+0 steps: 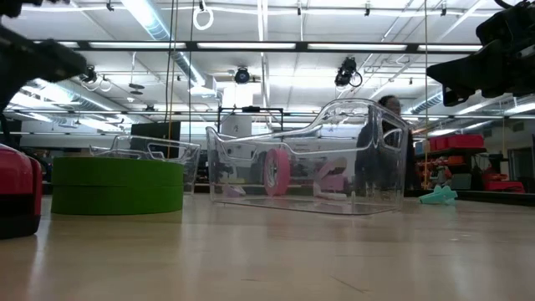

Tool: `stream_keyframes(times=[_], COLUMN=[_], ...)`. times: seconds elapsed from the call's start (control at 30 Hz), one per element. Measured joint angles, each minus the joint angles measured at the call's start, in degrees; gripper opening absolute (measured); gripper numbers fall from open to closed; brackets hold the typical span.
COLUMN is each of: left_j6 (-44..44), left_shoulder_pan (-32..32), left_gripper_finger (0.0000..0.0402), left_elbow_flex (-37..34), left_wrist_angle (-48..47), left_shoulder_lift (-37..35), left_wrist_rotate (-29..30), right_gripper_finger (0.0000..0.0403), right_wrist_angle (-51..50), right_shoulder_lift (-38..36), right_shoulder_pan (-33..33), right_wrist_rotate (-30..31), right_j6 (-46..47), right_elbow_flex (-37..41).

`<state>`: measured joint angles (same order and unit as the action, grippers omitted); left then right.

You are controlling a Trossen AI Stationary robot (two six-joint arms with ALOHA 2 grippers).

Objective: Pick and place Stapler, Stapler remover, tape
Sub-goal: Put the red stapler into the center transparent bin

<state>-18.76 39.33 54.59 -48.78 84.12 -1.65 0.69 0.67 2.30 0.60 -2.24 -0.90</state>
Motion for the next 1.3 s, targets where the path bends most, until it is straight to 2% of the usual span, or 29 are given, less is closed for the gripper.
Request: stream_keyframes(times=[0.23, 0.57, 0.77, 1.1, 1.3], left_j6=[-0.07, -0.42, -0.52, -0.09, 0.15], left_shoulder_pan=[0.00, -1.06, -1.95, -1.95, -1.95], left_gripper_finger=[0.0305, 0.0297, 0.0262, 0.0184, 0.0159], left_elbow_flex=[-4.55, -7.35, -7.35, -7.35, -7.35], left_wrist_angle=[2.00, 3.38, 4.60, 5.24, 5.54], left_shoulder_lift=[-0.02, -0.02, -0.02, -0.04, -0.07], left_wrist_rotate=[0.50, 2.56, 2.49, -0.96, -1.14], right_gripper_finger=[0.0018, 0.0018, 0.0018, 0.0018, 0.0018], right_wrist_angle=[0.00, 0.00, 0.00, 0.00, 0.00], right_shoulder_lift=[0.00, 0.00, 0.00, 0.00, 0.00], right_shoulder_pan=[0.00, 0.01, -0.01, 0.01, -0.02], right_wrist_rotate=[0.00, 0.00, 0.00, 0.00, 0.00], right_j6=[0.00, 0.00, 0.00, 0.00, 0.00], right_elbow_flex=[-0.01, 0.00, 0.00, -0.01, 0.02])
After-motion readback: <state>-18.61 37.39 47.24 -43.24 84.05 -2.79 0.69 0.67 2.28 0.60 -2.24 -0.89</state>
